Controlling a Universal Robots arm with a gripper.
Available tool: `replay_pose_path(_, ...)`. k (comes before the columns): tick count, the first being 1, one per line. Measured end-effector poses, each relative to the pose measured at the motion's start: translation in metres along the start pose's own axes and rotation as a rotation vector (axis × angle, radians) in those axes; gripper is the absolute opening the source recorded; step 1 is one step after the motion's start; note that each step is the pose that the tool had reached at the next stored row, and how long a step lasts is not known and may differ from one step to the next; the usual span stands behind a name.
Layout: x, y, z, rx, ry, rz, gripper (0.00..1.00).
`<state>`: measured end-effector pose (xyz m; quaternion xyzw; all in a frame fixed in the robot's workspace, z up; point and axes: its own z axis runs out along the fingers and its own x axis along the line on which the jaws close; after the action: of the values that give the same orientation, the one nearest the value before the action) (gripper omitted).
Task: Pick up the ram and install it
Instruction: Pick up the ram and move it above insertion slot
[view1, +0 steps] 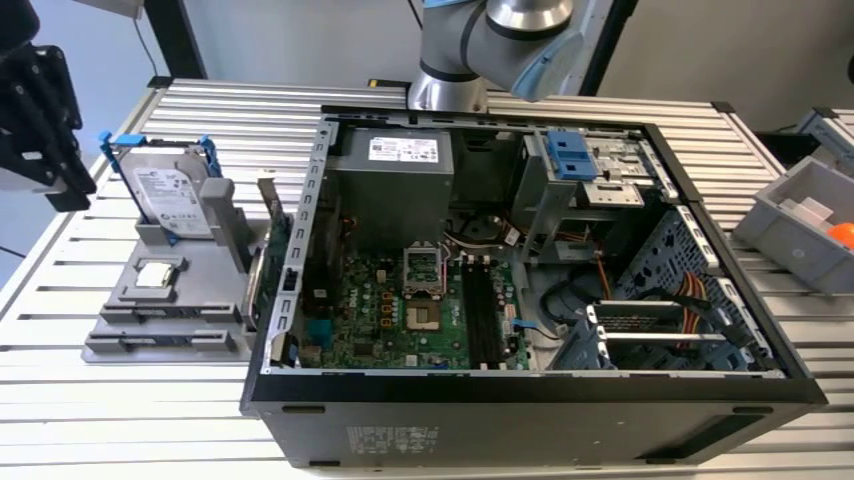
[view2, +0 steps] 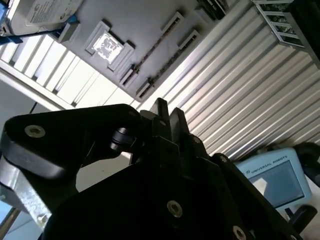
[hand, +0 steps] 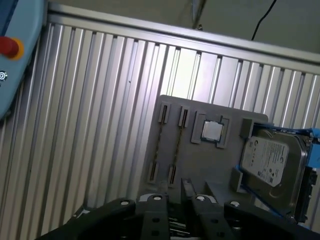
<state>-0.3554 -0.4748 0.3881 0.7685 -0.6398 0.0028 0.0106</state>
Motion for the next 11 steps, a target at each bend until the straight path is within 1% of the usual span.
replay_pose_path(11, -0.0001, 0.0003, 0.0, 0.0005, 0.0001, -0.017, 1.0)
